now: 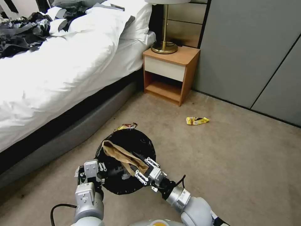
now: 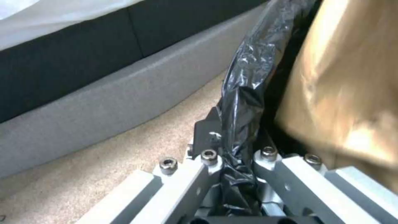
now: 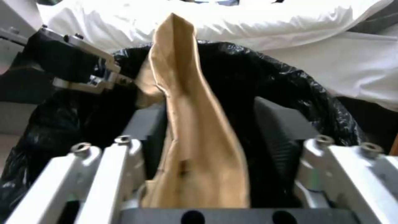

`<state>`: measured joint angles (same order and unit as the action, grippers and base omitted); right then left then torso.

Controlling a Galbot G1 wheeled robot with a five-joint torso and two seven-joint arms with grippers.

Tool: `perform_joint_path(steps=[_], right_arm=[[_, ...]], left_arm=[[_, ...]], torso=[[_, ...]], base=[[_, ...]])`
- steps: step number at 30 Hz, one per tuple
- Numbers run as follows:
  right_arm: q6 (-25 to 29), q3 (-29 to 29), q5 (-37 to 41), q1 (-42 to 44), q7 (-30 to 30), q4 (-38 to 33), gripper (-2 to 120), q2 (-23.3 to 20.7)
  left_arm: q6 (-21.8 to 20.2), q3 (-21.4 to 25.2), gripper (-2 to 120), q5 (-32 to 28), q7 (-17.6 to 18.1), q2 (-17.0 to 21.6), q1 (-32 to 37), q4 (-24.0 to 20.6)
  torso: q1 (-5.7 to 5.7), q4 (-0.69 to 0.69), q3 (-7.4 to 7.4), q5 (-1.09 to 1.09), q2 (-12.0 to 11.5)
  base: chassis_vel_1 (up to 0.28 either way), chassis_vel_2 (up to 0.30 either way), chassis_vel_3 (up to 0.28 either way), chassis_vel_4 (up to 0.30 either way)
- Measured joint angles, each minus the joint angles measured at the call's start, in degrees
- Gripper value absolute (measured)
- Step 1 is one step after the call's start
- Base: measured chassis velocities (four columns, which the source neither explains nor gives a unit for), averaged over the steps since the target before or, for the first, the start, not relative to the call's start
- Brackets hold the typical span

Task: Pick up the trash bin, then pick up the garbage from the floor and place it into the trash bin.

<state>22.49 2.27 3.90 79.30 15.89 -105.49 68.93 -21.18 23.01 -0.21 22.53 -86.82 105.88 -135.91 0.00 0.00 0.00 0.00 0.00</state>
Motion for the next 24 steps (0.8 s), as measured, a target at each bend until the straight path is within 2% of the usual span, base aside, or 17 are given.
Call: perform_joint_path(steps=[1, 3, 4, 6, 9, 10, 12, 24], right_arm=[[0.0, 0.0, 0.0, 0.0, 0.0, 0.0, 54, 0.0], [0.12, -0.36, -0.06, 0.35, 0.0, -0.32, 65, -0.22], [0.12, -0.36, -0.06, 0.35, 0.0, -0.32, 65, -0.22], [0.18, -0.6, -0.1, 0.55, 0.0, -0.57, 76, -0.37], [0.26, -0.8, -0.15, 0.73, 0.01, -0.88, 84, -0.46], [0.32, -1.02, -0.19, 0.96, 0.03, -1.29, 91, -0.54], [0.35, -1.39, -0.19, 1.22, 0.06, -1.86, 97, -0.71], [0.48, -3.23, -0.19, 1.95, -0.18, -5.2, 100, -1.15]], left_arm=[[0.0, 0.0, 1, 0.0, 0.0, 0.0, 0.0, 0.0], [-0.01, -0.03, 1, 0.0, -0.02, 0.01, 0.01, -0.01], [-0.01, -0.03, 1, 0.0, -0.02, 0.01, 0.01, -0.01], [-0.01, -0.07, 1, 0.02, -0.02, 0.05, 0.06, -0.01], [-0.01, -0.09, 1, 0.05, -0.03, 0.05, 0.07, -0.02], [-0.01, -0.1, 1, 0.07, -0.04, 0.07, 0.09, -0.02], [-0.01, -0.12, 1, 0.11, -0.05, 0.11, 0.09, -0.02], [-0.01, -0.38, 1, 0.24, -0.15, 0.23, 0.07, -0.02]], torso=[[0.0, 0.0, 0.0, 0.0, 0.0], [0.0, 0.0, 0.0, 0.0, 0.0], [0.0, 0.0, 0.0, 0.0, 0.0], [0.0, 0.0, 0.0, 0.0, 0.0], [0.0, 0.0, 0.0, 0.0, 0.0], [0.0, 0.0, 0.0, 0.0, 0.0], [0.0, 0.0, 0.0, 0.0, 0.0], [0.0, 0.0, 0.0, 0.0, 0.0]], base=[[0.0, 0.0, 0.0, 0.0], [0.0, 0.0, 0.0, 0.0], [0.0, 0.0, 0.0, 0.0], [0.0, 0.0, 0.0, 0.0], [0.0, 0.0, 0.0, 0.0], [0.0, 0.0, 0.0, 0.0], [0.0, 0.0, 0.0, 0.0], [0.0, 0.0, 0.0, 0.0]])
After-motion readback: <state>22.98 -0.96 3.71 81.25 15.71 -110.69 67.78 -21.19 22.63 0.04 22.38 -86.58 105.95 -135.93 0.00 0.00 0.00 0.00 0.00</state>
